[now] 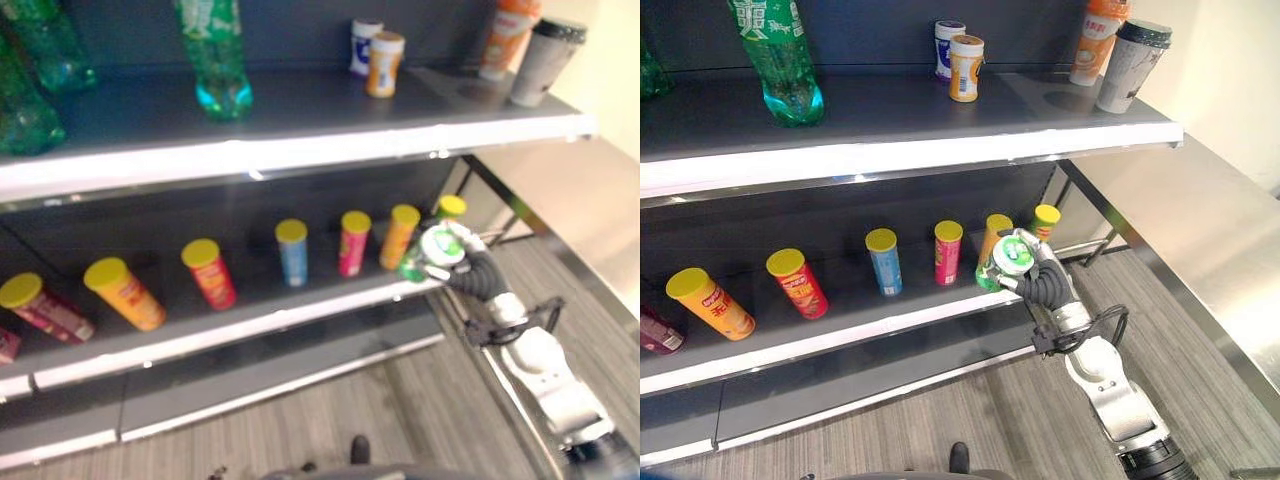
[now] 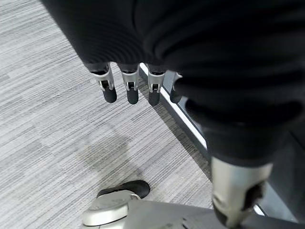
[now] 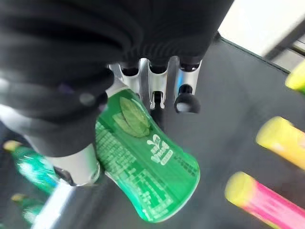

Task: Put the goods on the table back onto the shelves and tidy them up.

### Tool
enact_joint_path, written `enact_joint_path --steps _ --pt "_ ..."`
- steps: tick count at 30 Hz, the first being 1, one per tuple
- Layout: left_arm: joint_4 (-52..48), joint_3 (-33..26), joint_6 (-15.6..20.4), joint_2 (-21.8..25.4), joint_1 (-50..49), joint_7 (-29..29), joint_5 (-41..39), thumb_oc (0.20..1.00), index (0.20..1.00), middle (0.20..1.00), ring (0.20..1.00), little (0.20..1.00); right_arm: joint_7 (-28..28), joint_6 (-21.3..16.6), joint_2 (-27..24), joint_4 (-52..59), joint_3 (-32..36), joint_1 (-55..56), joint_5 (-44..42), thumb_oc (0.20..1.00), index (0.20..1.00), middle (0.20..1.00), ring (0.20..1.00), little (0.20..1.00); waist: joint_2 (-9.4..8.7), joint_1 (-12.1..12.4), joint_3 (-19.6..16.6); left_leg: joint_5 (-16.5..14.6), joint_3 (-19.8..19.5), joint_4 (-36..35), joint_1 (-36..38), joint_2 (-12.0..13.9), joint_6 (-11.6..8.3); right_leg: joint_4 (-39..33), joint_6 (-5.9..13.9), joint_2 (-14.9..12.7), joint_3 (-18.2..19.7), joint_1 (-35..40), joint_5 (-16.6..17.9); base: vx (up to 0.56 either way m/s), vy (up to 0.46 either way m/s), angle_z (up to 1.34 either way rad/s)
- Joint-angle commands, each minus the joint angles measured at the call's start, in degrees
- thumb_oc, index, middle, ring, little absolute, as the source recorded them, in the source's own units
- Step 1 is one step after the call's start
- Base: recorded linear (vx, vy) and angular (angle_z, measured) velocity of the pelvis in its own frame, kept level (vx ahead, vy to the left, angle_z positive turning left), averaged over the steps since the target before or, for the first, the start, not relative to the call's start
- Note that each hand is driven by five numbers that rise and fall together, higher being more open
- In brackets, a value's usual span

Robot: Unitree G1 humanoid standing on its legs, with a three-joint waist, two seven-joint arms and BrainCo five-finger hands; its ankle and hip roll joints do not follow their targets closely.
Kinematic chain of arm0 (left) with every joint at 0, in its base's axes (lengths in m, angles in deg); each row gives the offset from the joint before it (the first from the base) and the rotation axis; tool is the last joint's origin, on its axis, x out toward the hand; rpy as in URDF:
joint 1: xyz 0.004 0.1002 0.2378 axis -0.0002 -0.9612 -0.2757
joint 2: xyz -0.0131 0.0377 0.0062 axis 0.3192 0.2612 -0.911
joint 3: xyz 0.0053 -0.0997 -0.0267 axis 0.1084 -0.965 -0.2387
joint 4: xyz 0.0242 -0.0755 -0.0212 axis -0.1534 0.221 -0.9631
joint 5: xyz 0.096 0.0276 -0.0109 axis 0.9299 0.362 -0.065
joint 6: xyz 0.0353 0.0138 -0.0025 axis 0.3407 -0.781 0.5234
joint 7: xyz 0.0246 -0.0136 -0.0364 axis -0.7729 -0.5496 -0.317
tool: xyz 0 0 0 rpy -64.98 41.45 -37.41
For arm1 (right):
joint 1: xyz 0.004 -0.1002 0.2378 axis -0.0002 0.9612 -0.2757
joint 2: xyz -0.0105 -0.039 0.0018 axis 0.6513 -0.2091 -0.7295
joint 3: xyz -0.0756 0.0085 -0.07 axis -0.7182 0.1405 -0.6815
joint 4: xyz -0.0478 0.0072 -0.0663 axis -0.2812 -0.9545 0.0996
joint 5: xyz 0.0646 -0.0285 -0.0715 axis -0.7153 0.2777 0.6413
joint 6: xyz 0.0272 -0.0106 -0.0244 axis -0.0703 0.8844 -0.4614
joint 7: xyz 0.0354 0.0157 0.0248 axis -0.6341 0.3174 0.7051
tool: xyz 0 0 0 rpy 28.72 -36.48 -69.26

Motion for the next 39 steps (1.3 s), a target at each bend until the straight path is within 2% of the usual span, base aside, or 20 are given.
enact_joint_path --steps 1,8,12,14,17,19,22,23,24,29,39 --pt "3.6 1.8 0.6 -1.9 1.7 1.1 2.7 1.000 1.000 1.000 1.000 1.000 -0.9 -4.9 -1.2 5.2 0.8 -3.0 -5.5 0.200 0.200 0.200 0.200 0.200 -1.53 0.0 -4.4 0.3 1.3 0.6 -4.5 4.0 -1.93 1.0 5.09 -2.6 3.7 1.0 -3.3 0.04 -0.018 -0.03" --pt "4.5 0.9 -0.1 -1.9 1.1 1.9 1.4 1.000 1.000 1.000 1.000 1.000 1.0 -6.8 -7.0 9.8 0.7 -12.8 -14.5 0.200 0.200 0.200 0.200 0.200 -2.13 0.1 -5.3 0.2 1.7 -0.3 -3.7 4.9 -2.57 0.9 5.05 -2.4 4.4 1.2 -3.7 0.02 -0.012 -0.05" --pt "5.0 1.2 -0.4 -1.5 1.3 2.0 0.7 1.000 1.000 1.000 1.000 1.000 2.3 -5.8 -10.1 8.1 -4.1 -22.5 -18.8 0.200 0.200 0.200 0.200 0.200 -2.68 0.6 -5.9 0.1 1.9 -0.3 -3.5 5.1 -2.87 0.7 4.94 -2.5 4.7 1.3 -3.6 0.01 0.001 -0.04" --pt "5.0 2.1 -0.6 -1.4 1.4 2.3 0.4 1.000 1.000 1.000 1.000 1.000 2.6 -4.1 -11.9 3.7 -9.3 -31.5 -20.5 0.200 0.200 0.200 0.200 0.200 -3.04 1.3 -6.1 0.1 1.9 -0.3 -3.5 5.1 -3.02 0.6 4.83 -2.5 4.8 1.4 -3.6 0.00 0.009 -0.02" --pt "4.4 4.1 -0.8 -1.1 1.3 2.8 -0.5 1.000 1.000 1.000 1.000 1.000 2.5 -1.1 -11.4 -8.7 -18.5 -45.3 -22.7 0.200 0.200 0.200 0.200 0.200 -3.45 2.7 -6.4 0.2 1.5 -0.3 -3.7 4.9 -3.21 0.5 4.68 -2.6 4.9 1.6 -3.8 0.00 0.022 -0.05" --pt "4.3 4.4 -0.9 -1.0 1.4 2.7 -0.7 1.000 1.000 1.000 1.000 1.000 2.2 -0.7 -11.1 -12.0 -20.7 -49.0 -22.8 0.200 0.200 0.200 0.200 0.200 -3.43 2.8 -6.4 0.2 1.4 -0.3 -3.8 4.8 -3.25 0.4 4.63 -2.6 4.9 1.6 -3.9 0.00 0.011 0.03" --pt "4.4 5.9 -1.0 0.1 1.9 2.9 -2.2 1.000 1.000 1.000 1.000 1.000 1.9 1.8 -8.6 -27.3 -27.5 -62.9 -24.1 0.200 0.200 0.200 0.200 0.200 -3.82 4.0 -6.4 0.4 0.7 -0.3 -4.2 4.6 -3.38 0.5 4.54 -2.6 4.8 1.5 -4.1 0.00 0.022 0.00" --pt "4.4 5.9 -1.0 0.0 1.9 2.9 -2.2 1.000 1.000 1.000 1.000 1.000 1.9 1.8 -8.5 -27.4 -27.6 -63.1 -24.2 0.200 0.200 0.200 0.200 0.200 -3.77 3.9 -6.3 0.4 0.7 -0.3 -4.2 4.6 -3.38 0.5 4.54 -2.6 4.8 1.6 -4.1 0.00 0.019 0.05" --pt "4.6 6.3 -0.9 0.4 2.2 2.8 -2.7 1.000 1.000 1.000 1.000 1.000 1.7 2.5 -7.0 -32.7 -29.6 -67.6 -23.6 0.200 0.200 0.200 0.200 0.200 -3.96 4.2 -6.4 0.4 0.2 -0.3 -4.4 4.5 -3.34 0.4 4.46 -2.6 4.8 1.5 -4.1 0.00 0.008 0.10" --pt "5.1 7.2 -0.8 0.7 2.7 2.5 -3.8 1.000 1.000 1.000 1.000 1.000 0.9 3.2 -3.3 -42.6 -31.0 -73.0 -24.4 0.200 0.200 0.200 0.200 0.200 -4.40 4.9 -6.4 0.4 -0.8 -0.3 -4.7 4.2 -3.33 0.3 4.36 -2.5 4.8 1.3 -4.0 0.00 0.005 0.03" --pt "4.8 7.6 -0.6 0.7 2.5 2.6 -4.6 1.000 1.000 1.000 1.000 1.000 1.3 4.3 -3.2 -47.8 -32.4 -76.0 -23.1 0.200 0.200 0.200 0.200 0.200 -4.48 4.9 -6.4 0.4 -1.5 -0.3 -4.9 4.1 -3.25 0.2 4.41 -2.4 4.9 1.3 -3.9 0.00 0.000 0.00"
